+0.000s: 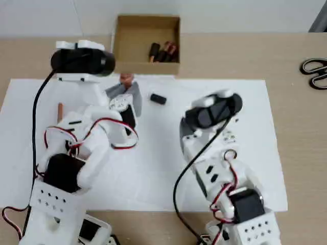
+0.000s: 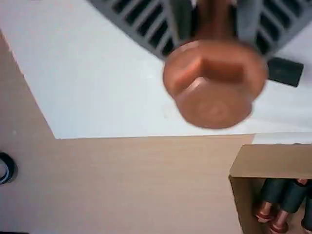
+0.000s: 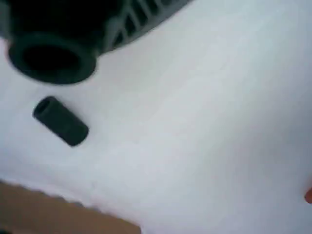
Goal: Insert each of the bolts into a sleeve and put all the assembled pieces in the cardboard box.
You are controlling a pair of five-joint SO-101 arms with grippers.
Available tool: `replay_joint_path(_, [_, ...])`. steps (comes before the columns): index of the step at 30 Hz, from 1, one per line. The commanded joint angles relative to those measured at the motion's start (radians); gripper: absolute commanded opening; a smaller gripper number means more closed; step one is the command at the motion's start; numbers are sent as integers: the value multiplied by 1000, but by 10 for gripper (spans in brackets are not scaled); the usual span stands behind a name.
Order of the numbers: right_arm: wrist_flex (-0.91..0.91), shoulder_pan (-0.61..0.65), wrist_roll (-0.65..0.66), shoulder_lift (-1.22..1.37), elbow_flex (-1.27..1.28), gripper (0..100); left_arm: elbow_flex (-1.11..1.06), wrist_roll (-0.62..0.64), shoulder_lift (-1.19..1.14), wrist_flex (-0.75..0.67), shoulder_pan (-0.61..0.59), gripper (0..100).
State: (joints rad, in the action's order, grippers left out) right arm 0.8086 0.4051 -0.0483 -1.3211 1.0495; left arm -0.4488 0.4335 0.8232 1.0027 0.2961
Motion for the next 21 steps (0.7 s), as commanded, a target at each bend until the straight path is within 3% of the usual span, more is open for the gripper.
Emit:
replay_joint_path(1, [-25, 7, 31, -94, 29, 4, 4, 12, 29, -35, 29, 6])
replay_joint_path(9, [-33, 104, 31, -282, 180, 4, 2, 11, 29, -34, 176, 6])
replay_joint_path(21, [-33, 108, 28, -321, 215, 4, -44, 61, 29, -37, 230, 6])
